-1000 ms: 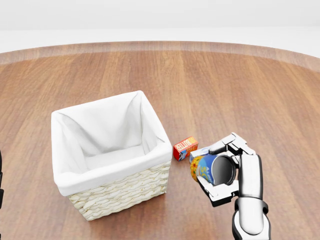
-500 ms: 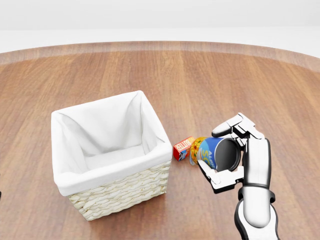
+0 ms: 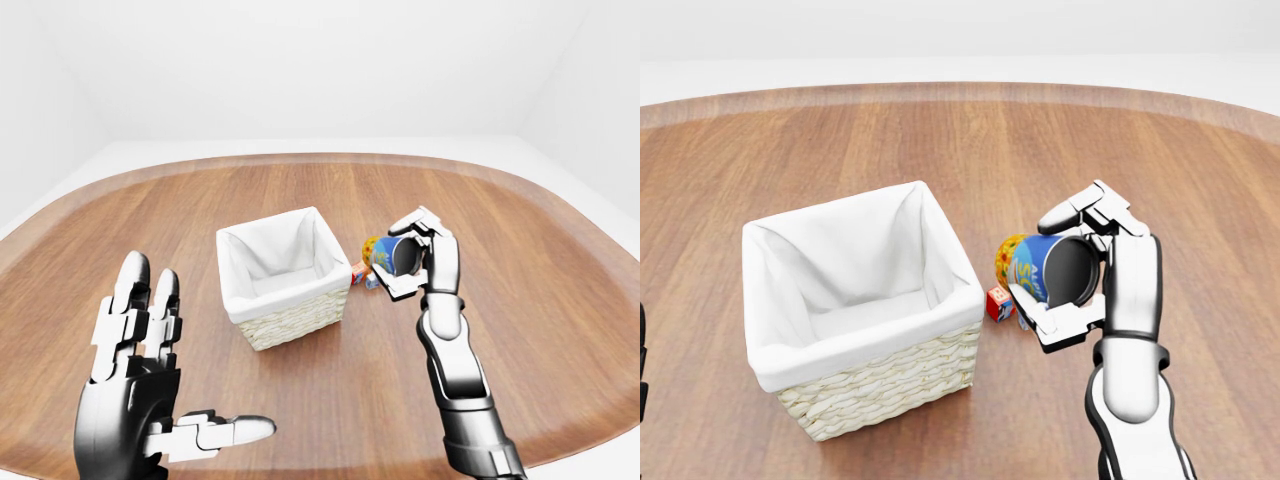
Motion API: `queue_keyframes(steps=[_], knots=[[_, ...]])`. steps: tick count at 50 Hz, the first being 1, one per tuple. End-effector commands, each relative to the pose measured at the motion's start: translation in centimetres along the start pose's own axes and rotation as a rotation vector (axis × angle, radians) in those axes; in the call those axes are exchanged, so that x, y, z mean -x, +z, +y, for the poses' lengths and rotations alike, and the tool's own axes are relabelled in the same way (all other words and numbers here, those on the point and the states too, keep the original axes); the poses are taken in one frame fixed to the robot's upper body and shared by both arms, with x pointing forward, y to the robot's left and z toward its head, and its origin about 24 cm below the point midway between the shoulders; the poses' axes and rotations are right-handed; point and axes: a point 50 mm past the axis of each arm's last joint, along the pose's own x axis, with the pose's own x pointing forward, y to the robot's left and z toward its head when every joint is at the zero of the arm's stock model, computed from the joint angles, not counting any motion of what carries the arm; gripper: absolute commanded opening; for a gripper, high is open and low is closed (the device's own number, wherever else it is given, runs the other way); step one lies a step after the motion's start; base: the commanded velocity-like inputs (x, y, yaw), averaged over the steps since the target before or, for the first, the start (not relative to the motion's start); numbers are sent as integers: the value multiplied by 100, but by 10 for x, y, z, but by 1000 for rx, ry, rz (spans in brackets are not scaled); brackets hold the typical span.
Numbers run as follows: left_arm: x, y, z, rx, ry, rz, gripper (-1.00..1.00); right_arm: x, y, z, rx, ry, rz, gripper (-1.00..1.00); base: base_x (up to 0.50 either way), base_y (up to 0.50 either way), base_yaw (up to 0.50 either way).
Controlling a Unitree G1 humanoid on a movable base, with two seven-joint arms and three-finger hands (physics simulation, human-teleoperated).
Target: Pick up the alphabet soup and put it in the basket.
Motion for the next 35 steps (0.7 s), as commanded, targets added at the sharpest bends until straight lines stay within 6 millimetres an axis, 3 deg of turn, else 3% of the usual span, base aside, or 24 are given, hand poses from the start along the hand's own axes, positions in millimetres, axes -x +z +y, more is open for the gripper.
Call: queue_keyframes(steps=[1,10,24,35], knots=[[-1,-1,0,2,-2,2,100,0,33,14,-27,6,-130,-100,0,0,0],[1,2,1,3,-3,-1,100,7,40,37,1,59,-161,-100,0,0,0],[3,4,1,7,-10,-5,100,10,63,57,-25,87,-236,-100,0,0,0],[4,5,1,12,-13,-6,100,17,68,82,23,113,-254,-100,0,0,0]])
